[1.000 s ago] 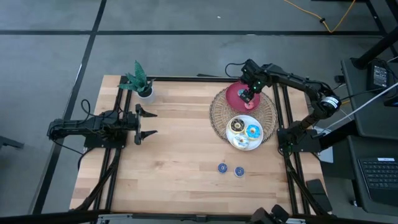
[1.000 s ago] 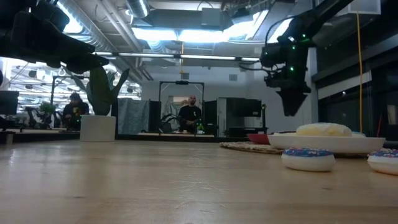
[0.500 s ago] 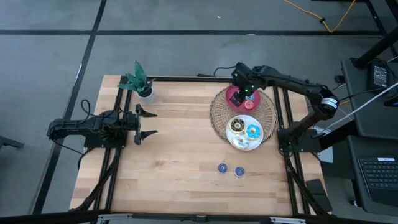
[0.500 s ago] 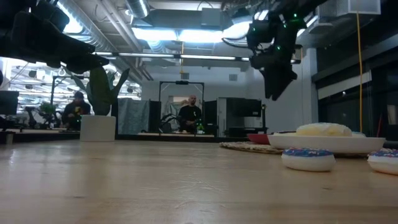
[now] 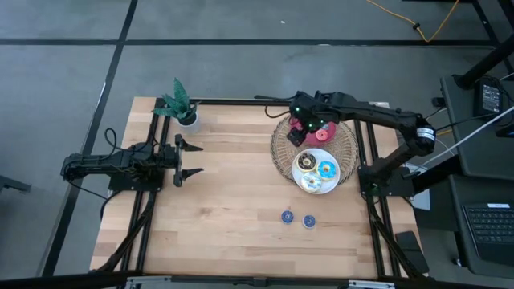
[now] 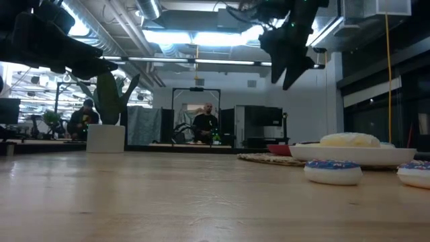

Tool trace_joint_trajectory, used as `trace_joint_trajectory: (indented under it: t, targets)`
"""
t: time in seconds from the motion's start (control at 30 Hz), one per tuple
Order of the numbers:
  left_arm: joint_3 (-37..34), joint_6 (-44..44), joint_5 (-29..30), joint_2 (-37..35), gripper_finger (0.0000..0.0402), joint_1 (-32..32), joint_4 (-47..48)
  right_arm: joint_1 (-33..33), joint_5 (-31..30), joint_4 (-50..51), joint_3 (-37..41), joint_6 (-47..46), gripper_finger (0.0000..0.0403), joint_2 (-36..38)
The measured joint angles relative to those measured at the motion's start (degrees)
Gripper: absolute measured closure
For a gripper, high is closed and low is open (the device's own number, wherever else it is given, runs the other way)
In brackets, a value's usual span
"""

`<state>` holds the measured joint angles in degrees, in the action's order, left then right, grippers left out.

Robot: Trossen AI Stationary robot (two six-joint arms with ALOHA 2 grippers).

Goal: Pick & Place donuts
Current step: Put the right small dark blue donut on the red plate

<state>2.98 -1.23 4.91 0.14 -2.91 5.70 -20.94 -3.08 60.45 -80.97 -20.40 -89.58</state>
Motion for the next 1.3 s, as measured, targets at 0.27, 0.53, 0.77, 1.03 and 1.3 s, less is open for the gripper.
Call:
trace_joint_trajectory:
  t: [0.27, 0.53, 0.77, 1.03, 1.3]
  targets:
    - [0.0, 0.0, 0.0, 0.0, 0.0049, 0.0, 0.0, 8.4, -1.8, 2.4, -3.7, -9.8, 0.0065, 0.0]
    - [0.0, 0.0, 0.0, 0.0, 0.0049, 0.0, 0.0, 16.2, -1.8, 2.5, -8.1, -23.3, 0.0063, -0.1]
    - [0.0, 0.0, 0.0, 0.0, 0.0048, 0.0, 0.0, 21.3, -3.3, 2.0, -14.7, -27.4, 0.0063, -3.6]
    - [0.0, 0.0, 0.0, 0.0, 0.0048, 0.0, 0.0, 26.0, -4.0, 2.0, -21.7, -22.8, 0.0063, -7.9]
    - [0.0, 0.0, 0.0, 0.0, 0.0048, 0.0, 0.0, 34.3, -4.0, 1.9, -19.1, -23.4, 0.0063, -8.3]
